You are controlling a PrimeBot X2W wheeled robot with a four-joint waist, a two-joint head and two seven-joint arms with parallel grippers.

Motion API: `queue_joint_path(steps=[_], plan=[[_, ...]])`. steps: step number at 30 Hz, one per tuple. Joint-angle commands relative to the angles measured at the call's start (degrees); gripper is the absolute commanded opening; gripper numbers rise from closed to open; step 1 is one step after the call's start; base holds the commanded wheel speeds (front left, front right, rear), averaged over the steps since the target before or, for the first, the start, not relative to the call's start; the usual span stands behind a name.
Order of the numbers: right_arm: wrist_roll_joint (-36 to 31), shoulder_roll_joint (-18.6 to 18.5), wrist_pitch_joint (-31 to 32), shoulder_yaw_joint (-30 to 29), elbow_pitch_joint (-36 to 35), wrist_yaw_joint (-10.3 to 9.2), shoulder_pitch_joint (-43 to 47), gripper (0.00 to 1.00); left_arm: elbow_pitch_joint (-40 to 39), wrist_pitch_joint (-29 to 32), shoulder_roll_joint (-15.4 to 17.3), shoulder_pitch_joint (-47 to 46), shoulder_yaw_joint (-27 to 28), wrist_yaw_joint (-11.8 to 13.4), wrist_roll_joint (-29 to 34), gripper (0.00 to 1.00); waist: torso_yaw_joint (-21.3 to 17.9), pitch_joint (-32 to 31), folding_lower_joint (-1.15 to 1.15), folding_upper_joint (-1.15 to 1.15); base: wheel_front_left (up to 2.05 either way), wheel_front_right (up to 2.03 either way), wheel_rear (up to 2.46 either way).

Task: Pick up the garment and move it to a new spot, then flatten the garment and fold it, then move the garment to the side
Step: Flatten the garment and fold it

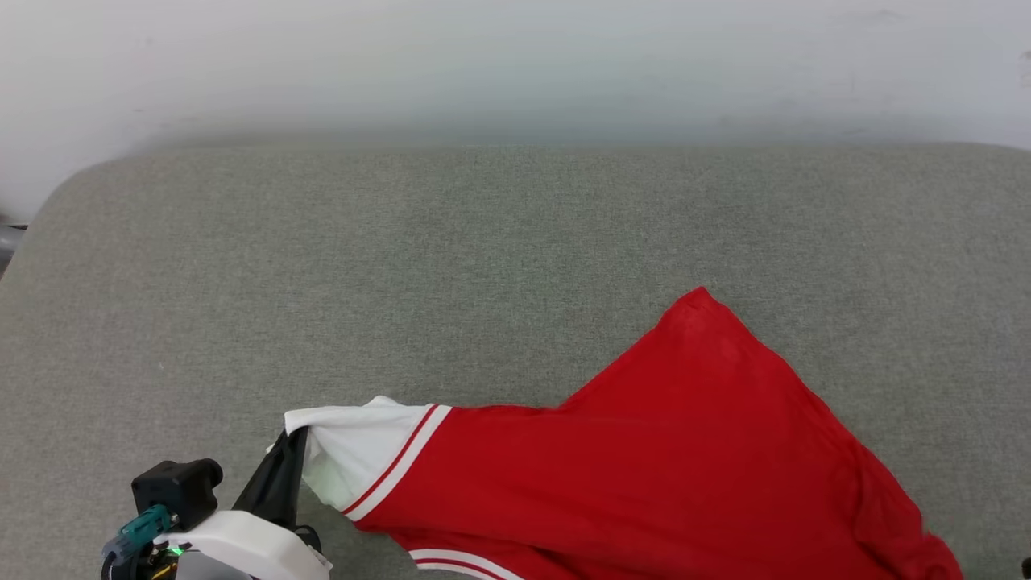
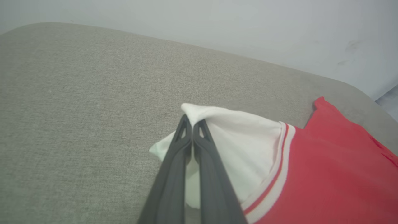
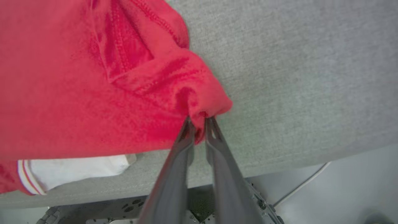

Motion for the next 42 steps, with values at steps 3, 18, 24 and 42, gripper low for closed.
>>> queue_joint_path(steps=[3, 18, 24, 42], plan=[[2.09, 0.06, -11.5, 0.08, 1.37, -0.04, -2.89, 1.0, -0.2, 0.35, 0.82, -0.2, 0.25, 0.21, 0.29, 0.0, -0.74, 0.79, 0.01, 0.0, 0.0, 0.0, 0.0], [-3.38, -2.98, -32.59, 8.79, 13.93, -0.04, -27.72, 1.0, -3.18, -0.29, 0.61, -6.11, -0.87, -0.6, 1.25, 0.0, 2.67, 7.68, 0.01, 0.0, 0.0, 0.0, 0.0], [-1.51, -8.27, -13.96, 18.19, 19.6, -0.04, -38.75, 1.0, -3.84, -0.93, -0.7, -9.05, -2.77, -1.94, 1.87, 0.0, 5.55, 10.82, 0.01, 0.0, 0.0, 0.0, 0.0], [6.23, -14.53, 15.19, 33.79, 30.03, -0.03, -44.88, 0.0, -0.17, -3.13, -2.66, -13.31, -4.52, -4.22, 1.15, 0.0, 8.66, 15.68, 0.01, 0.0, 0.0, 0.0, 0.0]])
